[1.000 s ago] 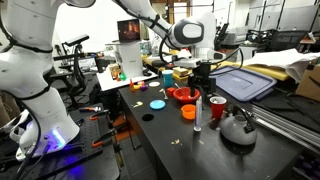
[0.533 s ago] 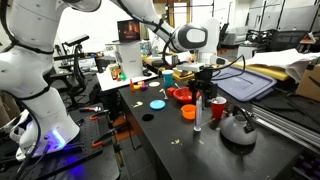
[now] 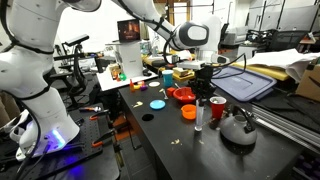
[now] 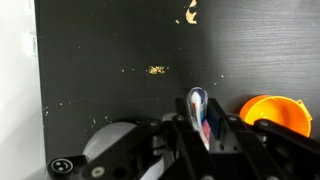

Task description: Move the tube of toothpaste to the left

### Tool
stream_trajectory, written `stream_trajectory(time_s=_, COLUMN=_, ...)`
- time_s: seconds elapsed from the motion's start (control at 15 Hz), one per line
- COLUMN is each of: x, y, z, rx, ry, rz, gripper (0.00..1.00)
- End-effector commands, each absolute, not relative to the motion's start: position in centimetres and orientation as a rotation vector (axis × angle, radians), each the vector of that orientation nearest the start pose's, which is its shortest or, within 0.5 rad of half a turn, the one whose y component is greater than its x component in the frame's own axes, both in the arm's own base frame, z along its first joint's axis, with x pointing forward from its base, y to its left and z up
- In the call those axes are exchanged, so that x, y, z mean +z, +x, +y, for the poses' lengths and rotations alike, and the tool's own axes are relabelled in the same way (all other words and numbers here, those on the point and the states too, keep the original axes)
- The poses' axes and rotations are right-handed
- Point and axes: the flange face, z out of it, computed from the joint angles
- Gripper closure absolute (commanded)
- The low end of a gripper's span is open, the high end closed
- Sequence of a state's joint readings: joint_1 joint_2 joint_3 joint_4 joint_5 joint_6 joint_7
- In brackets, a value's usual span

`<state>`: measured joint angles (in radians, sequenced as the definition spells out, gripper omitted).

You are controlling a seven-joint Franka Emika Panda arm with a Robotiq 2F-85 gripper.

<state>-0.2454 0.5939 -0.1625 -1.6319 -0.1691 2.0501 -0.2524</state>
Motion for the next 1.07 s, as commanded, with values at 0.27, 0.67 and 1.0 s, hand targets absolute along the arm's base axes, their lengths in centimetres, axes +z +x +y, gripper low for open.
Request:
stream_trajectory(time_s=0.27, x=28.3, y=60.7, z=-25.8, rx=0.423, ry=-3.252, rz=0.085, gripper=0.99)
stream_trajectory(time_s=0.67, x=31.6, y=59.4, z=-24.2, rx=0.394, ry=-3.239, rz=0.074, gripper=0.99)
stream_trajectory(time_s=1.0, x=34.8, y=57.8, z=-22.8, rx=0.391, ry=-3.217, rz=0.073, gripper=0.99)
